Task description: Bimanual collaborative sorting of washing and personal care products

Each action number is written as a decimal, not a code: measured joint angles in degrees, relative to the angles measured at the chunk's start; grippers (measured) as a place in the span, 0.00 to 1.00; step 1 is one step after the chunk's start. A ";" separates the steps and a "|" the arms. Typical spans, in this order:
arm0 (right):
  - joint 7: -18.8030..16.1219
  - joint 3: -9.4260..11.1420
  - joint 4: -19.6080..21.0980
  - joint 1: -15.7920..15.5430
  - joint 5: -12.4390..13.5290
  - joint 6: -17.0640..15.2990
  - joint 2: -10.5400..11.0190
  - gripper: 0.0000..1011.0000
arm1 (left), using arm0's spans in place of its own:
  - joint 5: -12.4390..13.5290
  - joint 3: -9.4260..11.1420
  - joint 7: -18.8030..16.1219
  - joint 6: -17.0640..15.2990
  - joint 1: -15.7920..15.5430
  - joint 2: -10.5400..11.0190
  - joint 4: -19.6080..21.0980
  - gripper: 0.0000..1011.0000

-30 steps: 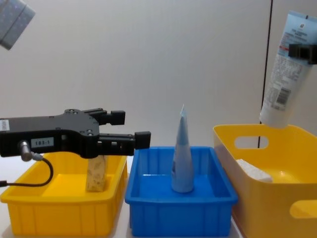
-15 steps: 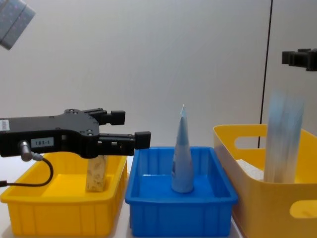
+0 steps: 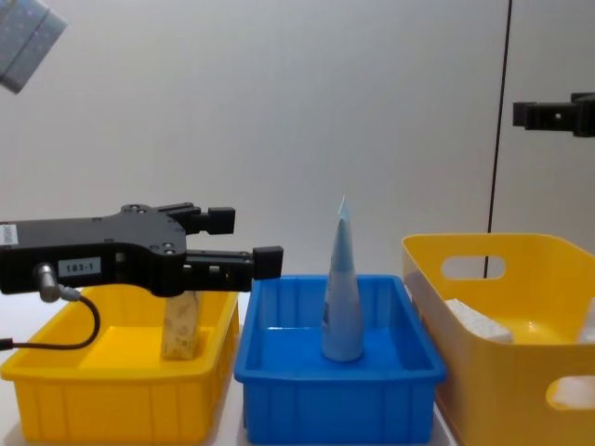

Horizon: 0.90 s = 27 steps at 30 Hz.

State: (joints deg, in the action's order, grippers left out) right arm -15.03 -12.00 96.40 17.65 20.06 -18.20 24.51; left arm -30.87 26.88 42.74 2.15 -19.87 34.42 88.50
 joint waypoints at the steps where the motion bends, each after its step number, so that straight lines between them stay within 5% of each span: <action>1: 0.01 0.00 0.00 0.00 0.00 -0.01 0.00 0.85 | 0.00 0.00 0.00 0.00 0.00 0.00 0.00 0.99; 8: 0.01 0.00 0.01 -0.04 -0.04 -0.06 -0.03 0.99 | 0.00 0.00 0.00 0.00 0.00 0.00 0.00 0.99; 27: -1.92 -0.05 0.45 -0.43 0.67 0.54 0.52 0.99 | 0.00 0.00 0.00 0.00 0.00 0.00 0.00 0.99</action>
State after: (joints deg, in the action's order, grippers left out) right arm -16.95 -12.05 96.85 17.22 20.73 -17.66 25.03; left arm -30.87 26.88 42.74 2.15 -19.87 34.41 88.50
